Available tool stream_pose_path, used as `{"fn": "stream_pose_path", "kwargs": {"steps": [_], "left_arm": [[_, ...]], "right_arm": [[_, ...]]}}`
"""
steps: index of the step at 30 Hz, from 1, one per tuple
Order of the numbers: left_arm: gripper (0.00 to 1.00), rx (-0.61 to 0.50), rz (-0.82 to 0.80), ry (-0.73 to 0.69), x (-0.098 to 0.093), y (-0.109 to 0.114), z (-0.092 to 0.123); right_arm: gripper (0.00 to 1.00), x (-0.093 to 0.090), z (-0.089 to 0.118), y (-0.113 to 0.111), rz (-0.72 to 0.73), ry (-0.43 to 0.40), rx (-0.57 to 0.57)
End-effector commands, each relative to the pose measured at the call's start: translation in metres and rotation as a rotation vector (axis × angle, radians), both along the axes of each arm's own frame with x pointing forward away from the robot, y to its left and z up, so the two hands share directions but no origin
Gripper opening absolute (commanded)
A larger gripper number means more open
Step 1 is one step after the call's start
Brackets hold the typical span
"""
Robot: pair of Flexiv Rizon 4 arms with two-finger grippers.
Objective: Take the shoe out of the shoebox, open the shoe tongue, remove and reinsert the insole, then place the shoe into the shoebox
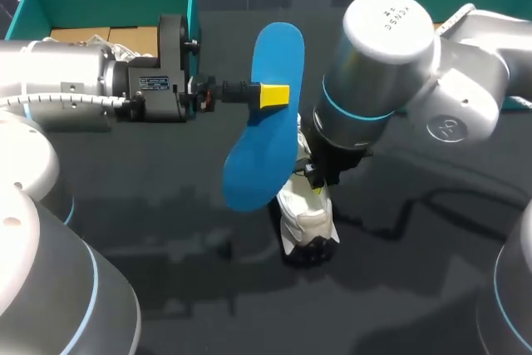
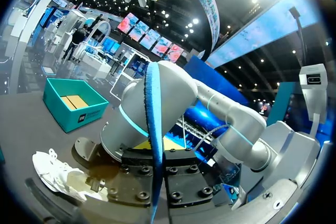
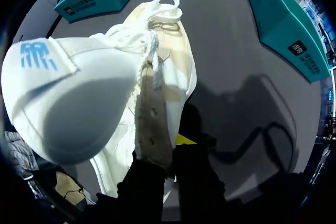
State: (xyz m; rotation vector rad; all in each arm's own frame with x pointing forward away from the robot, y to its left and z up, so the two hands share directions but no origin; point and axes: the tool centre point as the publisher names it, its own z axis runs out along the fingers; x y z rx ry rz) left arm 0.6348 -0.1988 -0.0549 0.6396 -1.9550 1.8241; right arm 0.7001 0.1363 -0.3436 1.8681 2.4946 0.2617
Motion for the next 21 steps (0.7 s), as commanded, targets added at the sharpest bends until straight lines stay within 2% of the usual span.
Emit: {"fn": "stream_pose_path", "kwargs": {"steps": [1, 21], "left_arm": [[0.00, -0.001, 0.001, 0.000, 0.001, -0.003, -0.001], [0.00, -0.001, 0.001, 0.000, 0.001, -0.003, -0.001]], "right_arm": [[0.00, 0.004, -0.002, -0.001, -0.003, -0.001, 0.001], [0.00, 0.027, -0.031, -0.008, -0.024, -0.003, 0.033]]}}
